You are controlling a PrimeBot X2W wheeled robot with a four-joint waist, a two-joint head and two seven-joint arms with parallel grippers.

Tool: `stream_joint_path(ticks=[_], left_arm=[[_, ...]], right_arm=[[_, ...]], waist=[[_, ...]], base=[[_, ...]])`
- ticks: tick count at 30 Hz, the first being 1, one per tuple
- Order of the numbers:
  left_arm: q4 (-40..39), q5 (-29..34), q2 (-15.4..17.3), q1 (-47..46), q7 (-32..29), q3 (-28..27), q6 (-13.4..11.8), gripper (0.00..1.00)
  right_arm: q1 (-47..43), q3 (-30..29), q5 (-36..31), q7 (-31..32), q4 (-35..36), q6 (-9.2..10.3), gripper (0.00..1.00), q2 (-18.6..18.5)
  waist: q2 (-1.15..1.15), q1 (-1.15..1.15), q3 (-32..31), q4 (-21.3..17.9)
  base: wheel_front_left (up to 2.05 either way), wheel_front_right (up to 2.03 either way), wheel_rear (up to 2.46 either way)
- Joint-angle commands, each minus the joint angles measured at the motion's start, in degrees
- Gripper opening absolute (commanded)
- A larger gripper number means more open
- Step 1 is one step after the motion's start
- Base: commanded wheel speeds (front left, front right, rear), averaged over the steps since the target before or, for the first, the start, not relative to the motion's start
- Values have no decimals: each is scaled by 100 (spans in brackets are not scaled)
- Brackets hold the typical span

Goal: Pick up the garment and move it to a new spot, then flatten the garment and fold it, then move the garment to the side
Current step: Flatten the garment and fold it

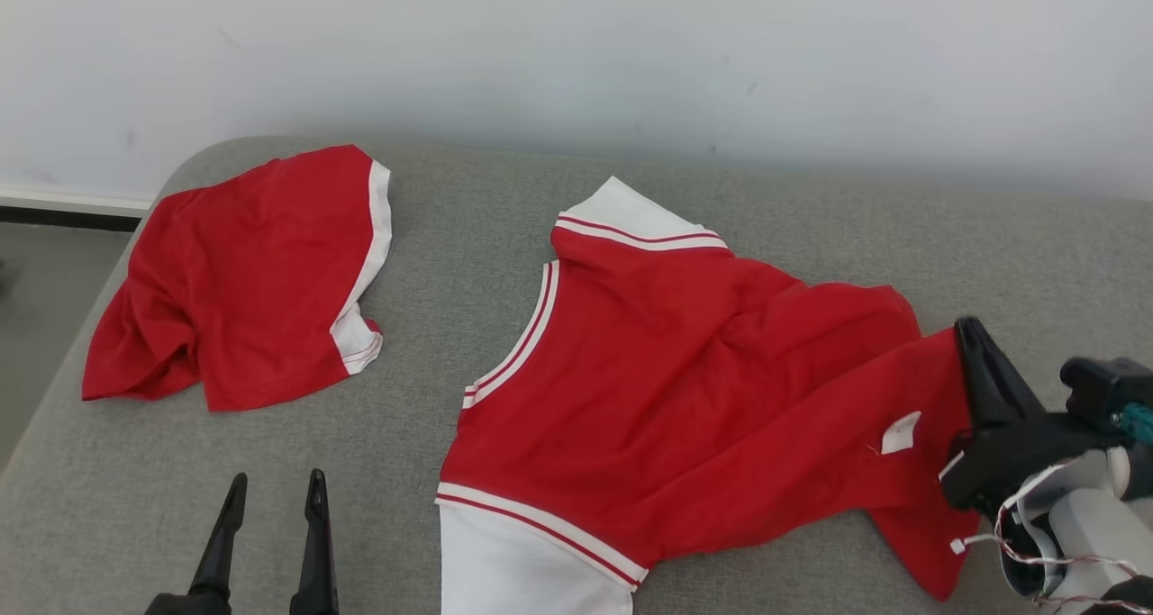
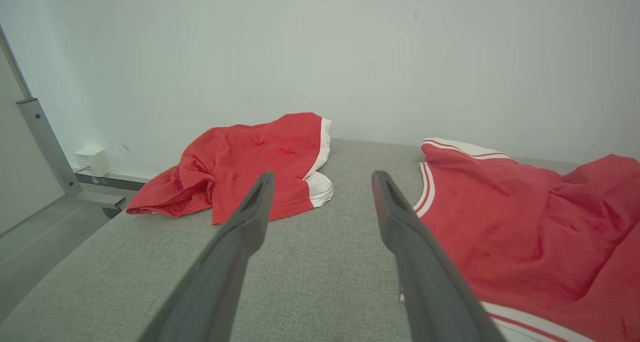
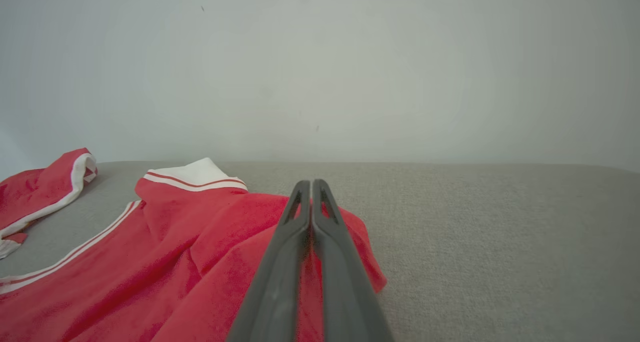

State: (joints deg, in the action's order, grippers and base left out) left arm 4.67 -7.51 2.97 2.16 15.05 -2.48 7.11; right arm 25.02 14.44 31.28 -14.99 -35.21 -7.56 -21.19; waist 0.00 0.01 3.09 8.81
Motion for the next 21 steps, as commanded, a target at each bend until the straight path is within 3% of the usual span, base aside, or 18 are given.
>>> stream_joint_path(ticks=[1, 9, 14, 21], left_arm=[[30, -59, -12, 53, 18, 19, -1, 100], [-7, -9, -12, -32, 18, -13, -11, 100], [-41, 8, -12, -53, 18, -38, -9, 100], [-71, 24, -12, 3, 18, -98, -20, 100]], right_arm=[[-87, 36, 66, -25, -197, 16, 100, -28], [-341, -95, 80, -26, -375, 16, 100, -41], [-703, -439, -64, -26, 107, 16, 100, 26], [-1595, -1174, -495, -19, 1358, 16, 100, 342]], waist=[[0, -1, 7, -44], [0, -1, 33, -335], [0, -1, 29, -485], [0, -1, -47, -657]], base=[[0, 0, 0], [0, 0, 0], [0, 0, 0], [0, 0, 0]])
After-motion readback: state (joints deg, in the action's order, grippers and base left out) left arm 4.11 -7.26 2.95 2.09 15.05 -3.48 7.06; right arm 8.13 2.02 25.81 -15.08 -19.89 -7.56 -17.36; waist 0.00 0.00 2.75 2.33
